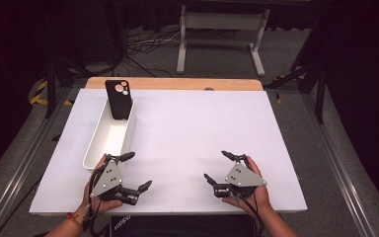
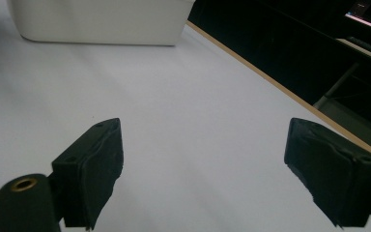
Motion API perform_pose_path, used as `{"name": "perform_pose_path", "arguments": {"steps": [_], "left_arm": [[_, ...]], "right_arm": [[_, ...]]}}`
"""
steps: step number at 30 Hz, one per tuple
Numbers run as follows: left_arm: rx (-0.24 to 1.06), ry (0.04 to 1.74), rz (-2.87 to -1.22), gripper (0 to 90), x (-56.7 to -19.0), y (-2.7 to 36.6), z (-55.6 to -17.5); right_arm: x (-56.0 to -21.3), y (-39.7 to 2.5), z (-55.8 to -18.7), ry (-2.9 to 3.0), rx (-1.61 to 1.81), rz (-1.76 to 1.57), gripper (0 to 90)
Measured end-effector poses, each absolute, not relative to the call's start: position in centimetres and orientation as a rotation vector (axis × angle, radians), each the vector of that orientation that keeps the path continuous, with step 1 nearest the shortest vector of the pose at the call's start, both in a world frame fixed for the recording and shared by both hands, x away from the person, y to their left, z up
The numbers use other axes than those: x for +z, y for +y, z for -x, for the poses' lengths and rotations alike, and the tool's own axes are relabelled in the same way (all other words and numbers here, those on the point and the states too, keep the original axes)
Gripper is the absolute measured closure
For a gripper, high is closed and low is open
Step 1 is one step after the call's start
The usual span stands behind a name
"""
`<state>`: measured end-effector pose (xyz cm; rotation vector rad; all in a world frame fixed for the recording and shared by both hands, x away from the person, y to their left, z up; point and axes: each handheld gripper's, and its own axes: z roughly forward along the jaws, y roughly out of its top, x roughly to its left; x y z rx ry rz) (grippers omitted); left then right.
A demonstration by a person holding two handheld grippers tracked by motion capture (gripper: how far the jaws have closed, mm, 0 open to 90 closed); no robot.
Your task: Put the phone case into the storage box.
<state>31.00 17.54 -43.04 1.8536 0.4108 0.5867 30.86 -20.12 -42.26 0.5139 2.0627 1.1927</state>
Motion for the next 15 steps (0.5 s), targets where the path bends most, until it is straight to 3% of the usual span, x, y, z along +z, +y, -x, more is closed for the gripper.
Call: {"name": "perform_pose_path", "arguments": {"steps": [15], "left_arm": [[0.575, 0.416, -1.87, 4.5, -43.29, 17.69, -31.29]], "right_arm": [[-42.44, -20.01, -30.93, 2.08, 1.162, -0.516, 14.8]]}}
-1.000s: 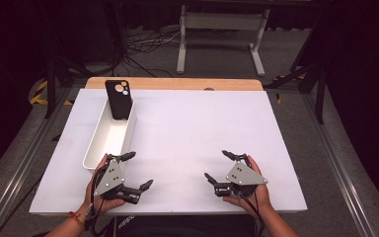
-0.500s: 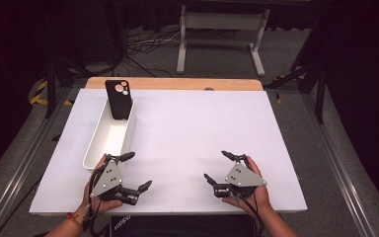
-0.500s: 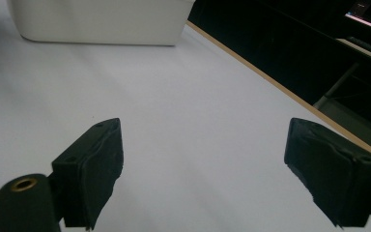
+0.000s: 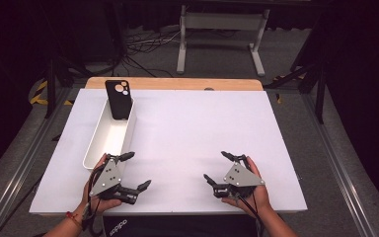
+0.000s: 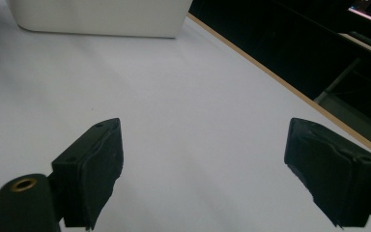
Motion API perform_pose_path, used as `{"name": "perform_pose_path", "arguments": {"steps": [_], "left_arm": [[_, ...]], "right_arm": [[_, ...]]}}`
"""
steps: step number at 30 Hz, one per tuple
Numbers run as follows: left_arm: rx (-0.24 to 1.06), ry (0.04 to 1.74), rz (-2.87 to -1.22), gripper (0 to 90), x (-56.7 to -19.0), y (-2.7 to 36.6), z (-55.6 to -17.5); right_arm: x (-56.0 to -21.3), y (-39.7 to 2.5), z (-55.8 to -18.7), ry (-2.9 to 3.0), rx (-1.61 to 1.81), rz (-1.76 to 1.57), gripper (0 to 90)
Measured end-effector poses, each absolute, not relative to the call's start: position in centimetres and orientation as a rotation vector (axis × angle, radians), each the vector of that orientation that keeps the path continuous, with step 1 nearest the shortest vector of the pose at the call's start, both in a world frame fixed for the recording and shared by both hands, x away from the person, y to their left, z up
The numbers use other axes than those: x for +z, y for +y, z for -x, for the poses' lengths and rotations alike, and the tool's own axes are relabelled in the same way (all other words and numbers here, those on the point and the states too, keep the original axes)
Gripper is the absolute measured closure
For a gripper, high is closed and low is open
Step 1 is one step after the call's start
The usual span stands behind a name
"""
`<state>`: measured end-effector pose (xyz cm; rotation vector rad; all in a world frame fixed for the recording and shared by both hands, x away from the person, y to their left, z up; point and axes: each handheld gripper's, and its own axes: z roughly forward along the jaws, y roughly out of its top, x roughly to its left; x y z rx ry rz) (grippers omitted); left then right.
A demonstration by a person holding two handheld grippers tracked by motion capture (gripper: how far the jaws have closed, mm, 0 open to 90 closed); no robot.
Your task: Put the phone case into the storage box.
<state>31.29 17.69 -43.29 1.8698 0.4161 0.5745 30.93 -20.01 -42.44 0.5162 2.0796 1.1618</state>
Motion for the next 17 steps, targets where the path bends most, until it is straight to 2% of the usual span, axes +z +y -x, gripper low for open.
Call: {"name": "perform_pose_path", "arguments": {"steps": [17], "left_arm": [[0.582, 0.409, -1.868, 4.4, -43.07, 17.68, -31.42]], "right_arm": [[-42.58, -20.16, -31.19, 2.085, 1.157, -0.53, 14.4]]}}
